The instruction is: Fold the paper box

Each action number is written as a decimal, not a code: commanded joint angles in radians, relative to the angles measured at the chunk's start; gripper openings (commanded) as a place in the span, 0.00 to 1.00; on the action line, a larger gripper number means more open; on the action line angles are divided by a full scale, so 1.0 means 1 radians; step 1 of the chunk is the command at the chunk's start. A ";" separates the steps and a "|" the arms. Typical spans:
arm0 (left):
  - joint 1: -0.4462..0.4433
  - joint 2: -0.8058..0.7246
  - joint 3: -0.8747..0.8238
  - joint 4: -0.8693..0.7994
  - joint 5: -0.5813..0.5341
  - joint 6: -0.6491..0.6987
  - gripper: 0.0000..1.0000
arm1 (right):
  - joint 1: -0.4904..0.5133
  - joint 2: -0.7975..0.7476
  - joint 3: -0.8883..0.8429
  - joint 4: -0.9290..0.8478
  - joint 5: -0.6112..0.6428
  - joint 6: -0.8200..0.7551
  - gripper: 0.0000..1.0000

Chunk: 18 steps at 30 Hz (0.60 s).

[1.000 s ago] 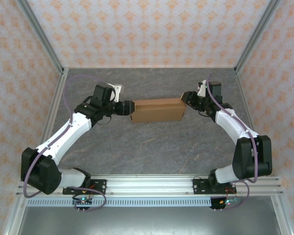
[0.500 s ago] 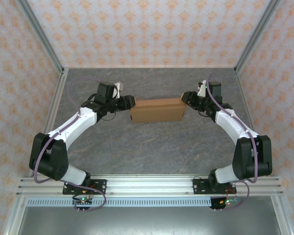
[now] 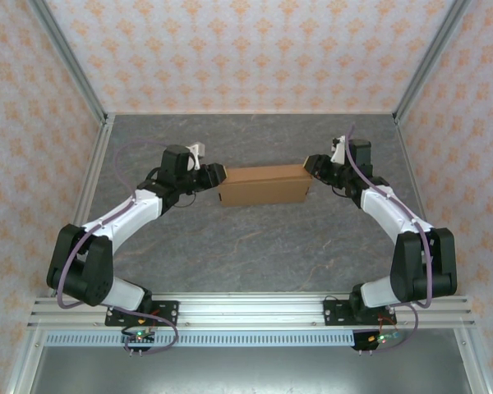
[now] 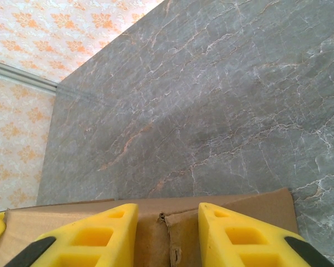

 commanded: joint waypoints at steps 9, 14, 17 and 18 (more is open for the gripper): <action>0.037 -0.010 -0.092 -0.009 0.043 -0.067 0.29 | -0.005 0.031 -0.037 -0.064 0.073 -0.054 0.30; 0.049 -0.003 -0.133 0.006 0.039 -0.065 0.22 | -0.005 0.040 -0.044 -0.051 0.065 -0.051 0.31; 0.052 0.016 -0.143 0.014 0.037 -0.062 0.20 | -0.005 0.047 -0.036 -0.050 0.051 -0.047 0.30; 0.053 0.021 -0.142 0.016 0.036 -0.062 0.20 | -0.004 0.044 -0.033 -0.049 0.048 -0.046 0.30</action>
